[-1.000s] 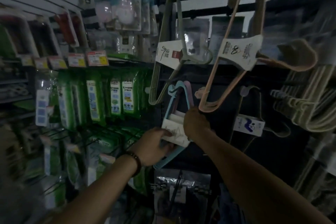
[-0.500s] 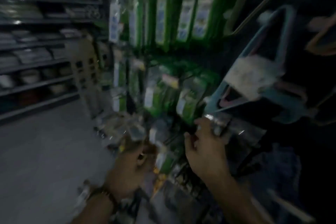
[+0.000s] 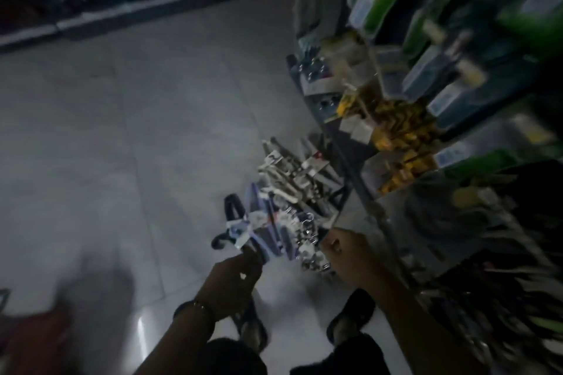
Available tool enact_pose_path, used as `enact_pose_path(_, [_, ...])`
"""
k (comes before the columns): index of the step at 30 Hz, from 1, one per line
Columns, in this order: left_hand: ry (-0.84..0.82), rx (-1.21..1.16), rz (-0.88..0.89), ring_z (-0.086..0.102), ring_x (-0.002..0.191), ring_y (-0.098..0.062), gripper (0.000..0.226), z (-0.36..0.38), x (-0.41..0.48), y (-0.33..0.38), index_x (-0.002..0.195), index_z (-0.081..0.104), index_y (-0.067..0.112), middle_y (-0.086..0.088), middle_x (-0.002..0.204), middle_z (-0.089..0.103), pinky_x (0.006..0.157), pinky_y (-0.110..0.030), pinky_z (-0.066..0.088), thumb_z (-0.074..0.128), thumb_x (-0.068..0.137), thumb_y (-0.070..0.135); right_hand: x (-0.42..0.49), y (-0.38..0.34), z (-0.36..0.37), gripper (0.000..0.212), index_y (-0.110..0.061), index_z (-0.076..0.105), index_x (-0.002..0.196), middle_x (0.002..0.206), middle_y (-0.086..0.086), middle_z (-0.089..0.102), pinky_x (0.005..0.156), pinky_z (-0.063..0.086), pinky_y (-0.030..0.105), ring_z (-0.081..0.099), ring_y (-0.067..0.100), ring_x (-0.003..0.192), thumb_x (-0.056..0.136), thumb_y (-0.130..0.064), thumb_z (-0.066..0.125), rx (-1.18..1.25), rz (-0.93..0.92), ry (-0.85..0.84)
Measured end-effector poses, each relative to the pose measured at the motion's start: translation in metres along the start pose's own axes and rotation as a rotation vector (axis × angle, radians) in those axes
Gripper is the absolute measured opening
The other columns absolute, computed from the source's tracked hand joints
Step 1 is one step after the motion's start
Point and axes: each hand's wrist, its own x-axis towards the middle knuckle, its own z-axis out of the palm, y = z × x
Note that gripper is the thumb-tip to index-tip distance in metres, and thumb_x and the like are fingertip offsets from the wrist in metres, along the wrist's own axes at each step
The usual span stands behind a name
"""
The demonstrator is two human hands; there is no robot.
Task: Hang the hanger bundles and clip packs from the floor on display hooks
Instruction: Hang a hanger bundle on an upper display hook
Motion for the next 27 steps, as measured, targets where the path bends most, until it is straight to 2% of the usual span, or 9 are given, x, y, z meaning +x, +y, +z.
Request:
enact_pose_path(4, [-0.084, 0.024, -0.101, 0.07, 0.1, -0.014, 0.013, 0.01, 0.06, -0.082, 0.102, 0.073, 0.027, 0.009, 0.108, 0.075, 0.093, -0.035, 0.055, 0.061, 0.103, 0.029, 0.072, 0.002, 0.084, 0.024, -0.013, 0.07, 0.093, 0.097, 0.009, 0.074, 0.084, 0.056, 0.04, 0.069, 0.029, 0.094, 0.101, -0.034, 0.061, -0.023, 0.038, -0.186])
enact_pose_path(10, [-0.202, -0.04, -0.267, 0.067, 0.106, -0.022, 0.025, 0.083, 0.195, -0.199, 0.097, 0.063, 0.036, 0.003, 0.11, 0.072, 0.091, -0.034, 0.054, 0.047, 0.091, 0.054, 0.219, 0.058, 0.229, 0.016, -0.023, 0.06, 0.088, 0.097, 0.007, 0.066, 0.077, 0.04, 0.029, 0.063, 0.026, 0.097, 0.1, -0.035, 0.061, -0.135, 0.049, -0.399])
enact_pose_path(12, [-0.209, -0.09, -0.33, 0.067, 0.111, -0.025, 0.028, 0.118, 0.243, -0.234, 0.104, 0.066, 0.034, 0.001, 0.112, 0.072, 0.09, -0.03, 0.052, 0.047, 0.094, 0.052, 0.27, 0.088, 0.281, 0.018, -0.018, 0.064, 0.101, 0.102, 0.008, 0.068, 0.076, 0.04, 0.028, 0.06, 0.023, 0.093, 0.1, -0.035, 0.061, -0.206, 0.041, -0.455])
enact_pose_path(16, [-0.103, -0.31, -0.584, 0.067, 0.117, -0.029, 0.03, 0.201, 0.331, -0.316, 0.128, 0.066, 0.016, -0.008, 0.127, 0.071, 0.095, -0.028, 0.05, 0.058, 0.104, 0.032, 0.368, 0.148, 0.392, 0.027, -0.018, 0.06, 0.118, 0.116, 0.008, 0.069, 0.086, 0.054, 0.034, 0.067, 0.027, 0.104, 0.099, -0.037, 0.059, -0.319, -0.001, -0.471])
enact_pose_path(20, [0.065, -0.654, -0.801, 0.061, 0.122, -0.035, 0.06, 0.27, 0.401, -0.394, 0.144, 0.047, 0.015, -0.015, 0.139, 0.061, 0.107, -0.048, 0.051, 0.065, 0.099, 0.049, 0.447, 0.17, 0.493, 0.029, -0.018, 0.056, 0.125, 0.121, 0.008, 0.066, 0.095, 0.053, 0.039, 0.065, 0.03, 0.117, 0.102, -0.036, 0.057, -0.321, -0.141, -0.414])
enact_pose_path(22, [0.229, -0.965, -0.845, 0.058, 0.122, -0.032, 0.078, 0.287, 0.425, -0.412, 0.154, 0.034, 0.017, -0.01, 0.138, 0.057, 0.109, -0.054, 0.049, 0.065, 0.095, 0.06, 0.476, 0.17, 0.535, 0.052, -0.009, 0.045, 0.144, 0.142, 0.014, 0.056, 0.111, 0.045, 0.046, 0.053, 0.036, 0.135, 0.1, -0.032, 0.062, -0.332, -0.237, -0.357])
enact_pose_path(24, [0.284, -1.142, -0.859, 0.051, 0.123, -0.027, 0.084, 0.302, 0.441, -0.43, 0.158, 0.029, 0.022, -0.001, 0.135, 0.05, 0.11, -0.053, 0.045, 0.057, 0.095, 0.07, 0.495, 0.177, 0.569, 0.074, -0.007, 0.037, 0.151, 0.146, 0.018, 0.052, 0.109, 0.049, 0.052, 0.052, 0.041, 0.133, 0.091, -0.03, 0.074, -0.348, -0.216, -0.353])
enact_pose_path(25, [0.267, -1.19, -0.853, 0.049, 0.124, -0.026, 0.083, 0.306, 0.447, -0.436, 0.158, 0.033, 0.024, 0.001, 0.135, 0.049, 0.11, -0.052, 0.043, 0.051, 0.094, 0.075, 0.502, 0.184, 0.582, 0.072, -0.01, 0.039, 0.148, 0.14, 0.017, 0.056, 0.102, 0.054, 0.052, 0.058, 0.04, 0.127, 0.088, -0.028, 0.075, -0.359, -0.187, -0.372])
enact_pose_path(27, [0.226, -1.318, -0.814, 0.053, 0.128, -0.024, 0.078, 0.311, 0.452, -0.446, 0.148, 0.05, 0.028, 0.002, 0.141, 0.057, 0.111, -0.049, 0.042, 0.041, 0.093, 0.082, 0.509, 0.201, 0.6, 0.041, -0.013, 0.051, 0.13, 0.119, 0.013, 0.066, 0.089, 0.06, 0.05, 0.068, 0.036, 0.111, 0.093, -0.023, 0.068, -0.367, -0.166, -0.407])
